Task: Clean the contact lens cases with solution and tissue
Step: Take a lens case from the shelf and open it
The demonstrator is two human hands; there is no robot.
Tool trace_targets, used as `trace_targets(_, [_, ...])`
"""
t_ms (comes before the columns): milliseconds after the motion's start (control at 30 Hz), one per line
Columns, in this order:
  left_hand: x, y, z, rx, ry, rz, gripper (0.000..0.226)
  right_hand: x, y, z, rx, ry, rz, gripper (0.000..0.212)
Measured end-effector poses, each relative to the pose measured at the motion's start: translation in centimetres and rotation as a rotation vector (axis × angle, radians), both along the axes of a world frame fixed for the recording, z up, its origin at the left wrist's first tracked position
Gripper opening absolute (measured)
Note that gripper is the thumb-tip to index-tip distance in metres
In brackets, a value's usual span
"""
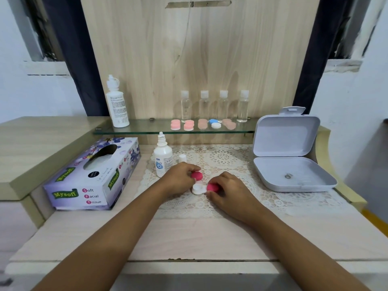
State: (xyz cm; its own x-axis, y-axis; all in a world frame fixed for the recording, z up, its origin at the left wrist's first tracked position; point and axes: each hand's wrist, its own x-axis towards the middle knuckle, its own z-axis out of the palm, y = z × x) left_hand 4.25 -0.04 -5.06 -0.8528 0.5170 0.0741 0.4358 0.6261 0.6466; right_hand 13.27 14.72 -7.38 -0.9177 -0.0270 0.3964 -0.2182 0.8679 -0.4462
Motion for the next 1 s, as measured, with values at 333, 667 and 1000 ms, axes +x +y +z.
trace_targets(333, [3.6,-2.3,-1.2,0.045,0.243,-0.035,0.036,0.0,-0.1,0.0,-0.013,0.001,-0.008,0.022])
trace_targets(667, [3.7,-2.0,-1.6,0.06,0.276,-0.018,0.028,0.3,-0.2,0.3,-0.059,-0.013,-0.036,0.041])
trace_targets(1000, [3.9,-2.0,-1.6,0.122,0.282,-0.017,0.028,0.5,-0.3,0.8,-0.09,-0.024,-0.029,0.024])
